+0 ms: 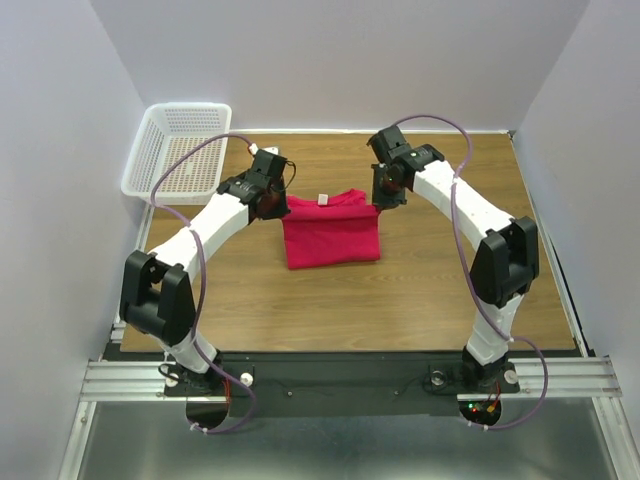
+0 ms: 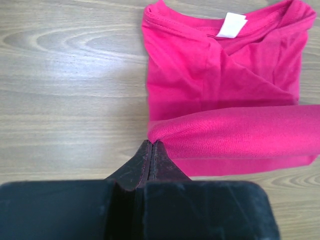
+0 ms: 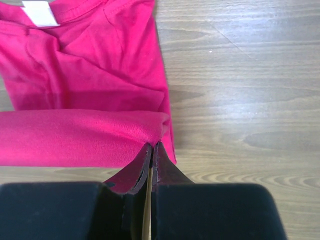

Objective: Fold and stack the t-shirts
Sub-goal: Fold the tshirt

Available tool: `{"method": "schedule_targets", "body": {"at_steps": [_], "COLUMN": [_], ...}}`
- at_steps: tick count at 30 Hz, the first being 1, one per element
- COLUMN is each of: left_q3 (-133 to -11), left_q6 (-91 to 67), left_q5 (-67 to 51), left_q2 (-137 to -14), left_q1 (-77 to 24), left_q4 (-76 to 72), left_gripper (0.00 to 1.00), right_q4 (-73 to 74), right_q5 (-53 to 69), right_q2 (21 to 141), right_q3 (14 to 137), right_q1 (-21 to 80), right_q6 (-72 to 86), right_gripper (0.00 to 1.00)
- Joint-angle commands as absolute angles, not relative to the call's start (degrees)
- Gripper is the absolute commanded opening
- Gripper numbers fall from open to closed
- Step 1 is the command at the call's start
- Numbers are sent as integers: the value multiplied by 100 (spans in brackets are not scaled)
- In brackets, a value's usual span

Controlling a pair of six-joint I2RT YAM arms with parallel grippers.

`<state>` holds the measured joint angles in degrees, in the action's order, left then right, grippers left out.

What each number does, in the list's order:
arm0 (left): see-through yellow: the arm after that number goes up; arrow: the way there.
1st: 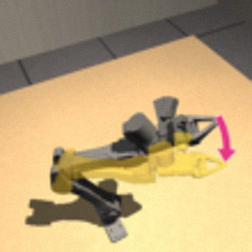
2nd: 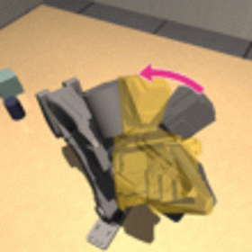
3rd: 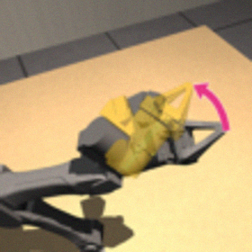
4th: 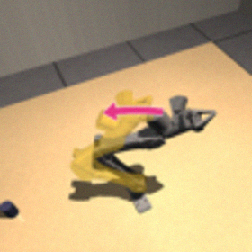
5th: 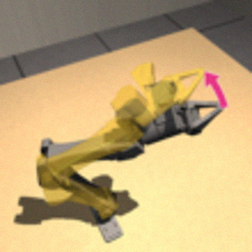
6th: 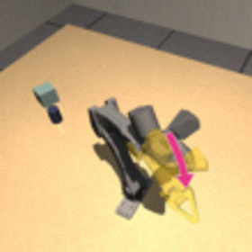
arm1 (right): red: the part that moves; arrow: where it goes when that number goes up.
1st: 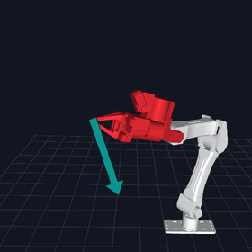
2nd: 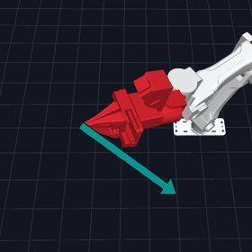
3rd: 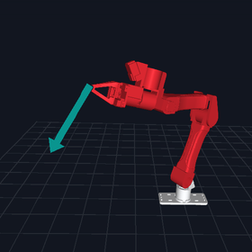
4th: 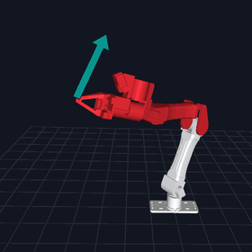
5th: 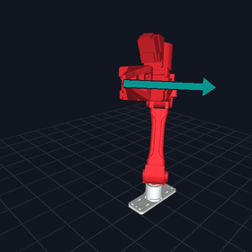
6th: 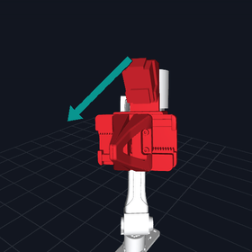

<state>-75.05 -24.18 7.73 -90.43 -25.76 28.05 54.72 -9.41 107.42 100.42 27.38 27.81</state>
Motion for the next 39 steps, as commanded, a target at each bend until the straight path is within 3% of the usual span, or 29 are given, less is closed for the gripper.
{"method": "schedule_targets", "body": {"at_steps": [1, 13, 39], "left_q3": [-7761, -7945, -7972], "left_q6": [-2162, -1969, -1942], "left_q5": [1011, 932, 844], "left_q2": [-9131, -9905, -10398], "left_q1": [-2452, -2312, -2136], "left_q4": [2699, 2338, 1890], "left_gripper": [0, 0, 0], "right_q4": [5291, 4808, 3999], "right_q5": [-1187, -1336, -1424], "right_q2": [10942, 11250, 11795], "right_q3": [10169, 9941, 9905], "right_q1": [2584, 2444, 2338], "right_q6": [2558, 2557, 2584], "right_gripper": [1, 1, 2]}}
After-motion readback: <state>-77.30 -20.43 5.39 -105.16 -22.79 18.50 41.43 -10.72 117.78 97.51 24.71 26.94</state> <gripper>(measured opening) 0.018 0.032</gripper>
